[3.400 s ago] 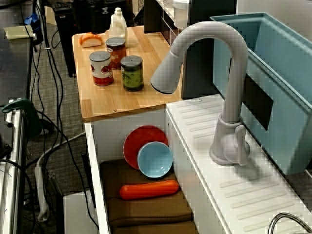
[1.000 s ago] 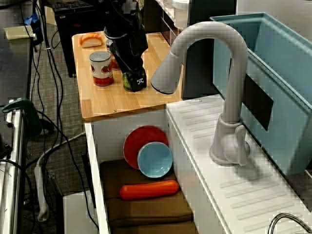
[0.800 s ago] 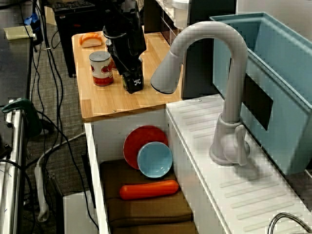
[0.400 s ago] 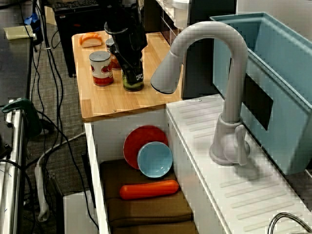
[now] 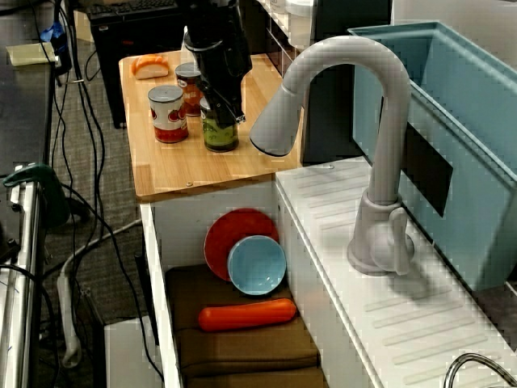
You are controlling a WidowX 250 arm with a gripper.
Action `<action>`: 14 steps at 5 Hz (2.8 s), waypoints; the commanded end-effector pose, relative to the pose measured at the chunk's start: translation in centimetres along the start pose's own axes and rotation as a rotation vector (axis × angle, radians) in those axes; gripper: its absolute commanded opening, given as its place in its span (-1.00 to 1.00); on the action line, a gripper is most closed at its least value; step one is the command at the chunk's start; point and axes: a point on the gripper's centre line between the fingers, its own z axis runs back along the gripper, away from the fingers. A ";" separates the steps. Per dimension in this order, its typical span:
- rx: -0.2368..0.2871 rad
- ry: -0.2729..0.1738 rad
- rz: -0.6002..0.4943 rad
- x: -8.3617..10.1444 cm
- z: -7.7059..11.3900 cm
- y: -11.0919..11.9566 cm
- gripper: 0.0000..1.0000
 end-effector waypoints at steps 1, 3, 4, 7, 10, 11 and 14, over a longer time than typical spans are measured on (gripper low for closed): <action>0.024 -0.033 0.022 1.5 0.1 1.9 -1.00; 0.070 -0.012 0.028 1.7 -0.9 1.9 -1.00; 0.085 0.012 0.022 1.6 -1.6 1.8 -1.00; 0.105 0.052 0.021 1.3 -2.6 2.2 -1.00; 0.132 0.068 0.089 0.8 -3.1 5.2 -1.00; 0.139 0.072 0.111 1.0 -3.4 6.2 -1.00; 0.158 0.091 0.166 1.1 -4.2 10.1 -1.00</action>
